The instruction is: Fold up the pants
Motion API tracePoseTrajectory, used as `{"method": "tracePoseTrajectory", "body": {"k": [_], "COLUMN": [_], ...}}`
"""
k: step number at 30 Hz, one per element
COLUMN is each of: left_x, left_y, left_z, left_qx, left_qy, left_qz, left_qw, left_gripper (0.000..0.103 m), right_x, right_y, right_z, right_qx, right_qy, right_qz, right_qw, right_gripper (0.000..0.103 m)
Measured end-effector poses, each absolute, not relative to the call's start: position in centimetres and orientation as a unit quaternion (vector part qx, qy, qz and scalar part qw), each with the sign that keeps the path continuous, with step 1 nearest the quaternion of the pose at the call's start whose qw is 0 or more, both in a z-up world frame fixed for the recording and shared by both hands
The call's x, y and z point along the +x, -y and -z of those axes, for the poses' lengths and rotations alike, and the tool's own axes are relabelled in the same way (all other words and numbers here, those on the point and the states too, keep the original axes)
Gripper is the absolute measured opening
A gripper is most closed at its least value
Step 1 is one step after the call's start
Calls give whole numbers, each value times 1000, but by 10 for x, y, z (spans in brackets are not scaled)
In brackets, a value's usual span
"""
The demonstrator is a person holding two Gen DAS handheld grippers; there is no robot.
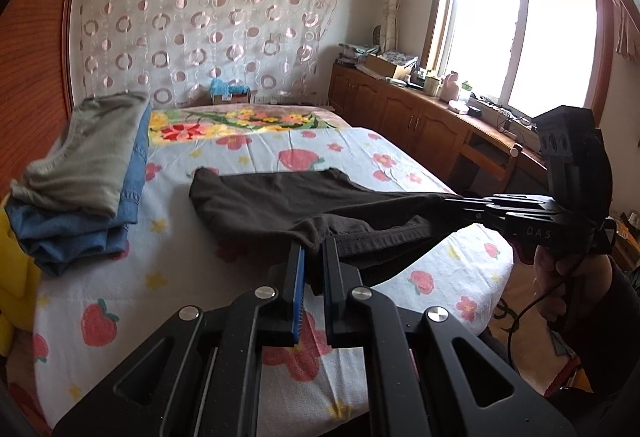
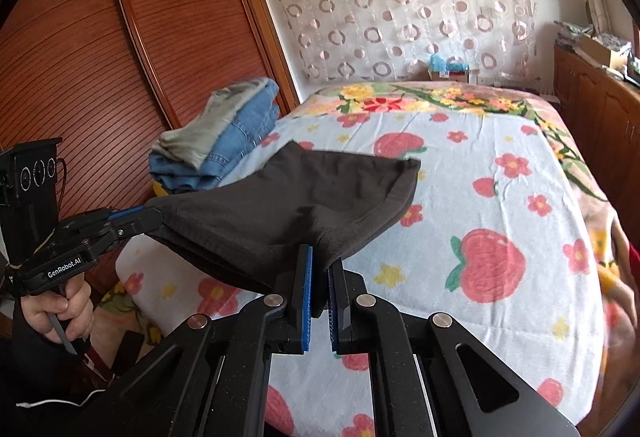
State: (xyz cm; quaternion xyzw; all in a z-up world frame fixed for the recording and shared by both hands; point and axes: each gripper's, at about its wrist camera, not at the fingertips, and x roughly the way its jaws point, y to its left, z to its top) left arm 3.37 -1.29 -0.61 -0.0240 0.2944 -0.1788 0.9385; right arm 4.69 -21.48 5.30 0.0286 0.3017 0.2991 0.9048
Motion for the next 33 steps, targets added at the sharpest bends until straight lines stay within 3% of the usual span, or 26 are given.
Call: {"method": "tracePoseTrajectory", "body": {"k": [33], "left_x": [-2], "left_y": [25], "left_z": [-41], "left_qx": [-3], "left_qy": [-249], "left_qz": [206], "left_qw": [946], "left_gripper": [9], "right_x": [6], "right_y": [230], "right_z": [-81], "right_qx": [-1], "right_qy": [-250], "right_qz": [-309], "right_qw": [917], "right_gripper": [6]}}
